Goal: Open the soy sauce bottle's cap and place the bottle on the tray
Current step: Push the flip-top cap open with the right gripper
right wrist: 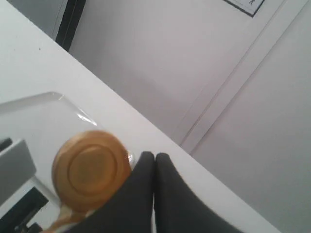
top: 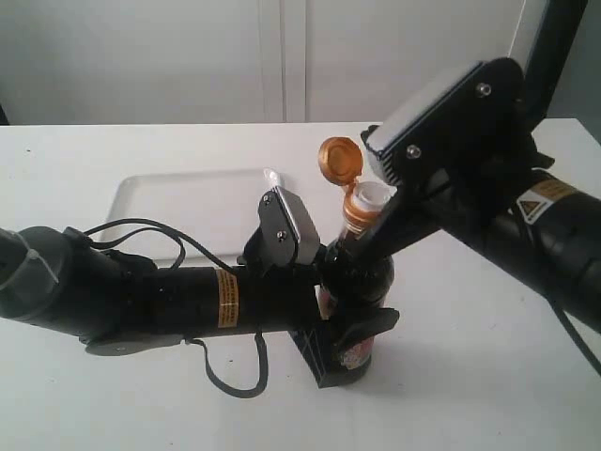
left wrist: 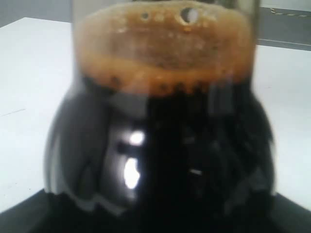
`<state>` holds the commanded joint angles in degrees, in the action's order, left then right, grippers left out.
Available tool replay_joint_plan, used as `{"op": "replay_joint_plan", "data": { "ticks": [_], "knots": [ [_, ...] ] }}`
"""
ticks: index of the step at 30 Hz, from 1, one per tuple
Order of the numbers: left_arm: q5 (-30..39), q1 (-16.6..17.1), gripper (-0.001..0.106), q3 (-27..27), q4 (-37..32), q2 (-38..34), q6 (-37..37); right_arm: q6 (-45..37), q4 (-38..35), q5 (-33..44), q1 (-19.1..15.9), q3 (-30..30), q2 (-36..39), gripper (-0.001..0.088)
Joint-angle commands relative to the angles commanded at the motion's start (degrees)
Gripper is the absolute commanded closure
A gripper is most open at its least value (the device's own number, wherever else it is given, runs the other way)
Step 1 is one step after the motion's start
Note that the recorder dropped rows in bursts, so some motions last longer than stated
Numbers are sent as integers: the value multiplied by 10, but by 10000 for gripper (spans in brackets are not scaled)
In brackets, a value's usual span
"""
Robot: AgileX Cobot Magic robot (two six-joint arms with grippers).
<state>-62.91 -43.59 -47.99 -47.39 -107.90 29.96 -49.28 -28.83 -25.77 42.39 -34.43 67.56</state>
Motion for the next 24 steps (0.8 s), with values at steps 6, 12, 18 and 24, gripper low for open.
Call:
{"op": "replay_joint_plan", "data": {
  "ticks": [6,12,18,24],
  "knots": [
    [0,0,1053,0,0,0,0,8,-77,5,0,-3,-1,868],
    [0,0,1053,0,3,0,0,61,-88,11,-1,-3,-46,868],
    [0,0,1053,0,4,0,0,56,-87,72,-4,-3,-86,868],
    [0,0,1053,0,6,0,0,53,-85,207,-57,-4,-92,868]
  ]
}}
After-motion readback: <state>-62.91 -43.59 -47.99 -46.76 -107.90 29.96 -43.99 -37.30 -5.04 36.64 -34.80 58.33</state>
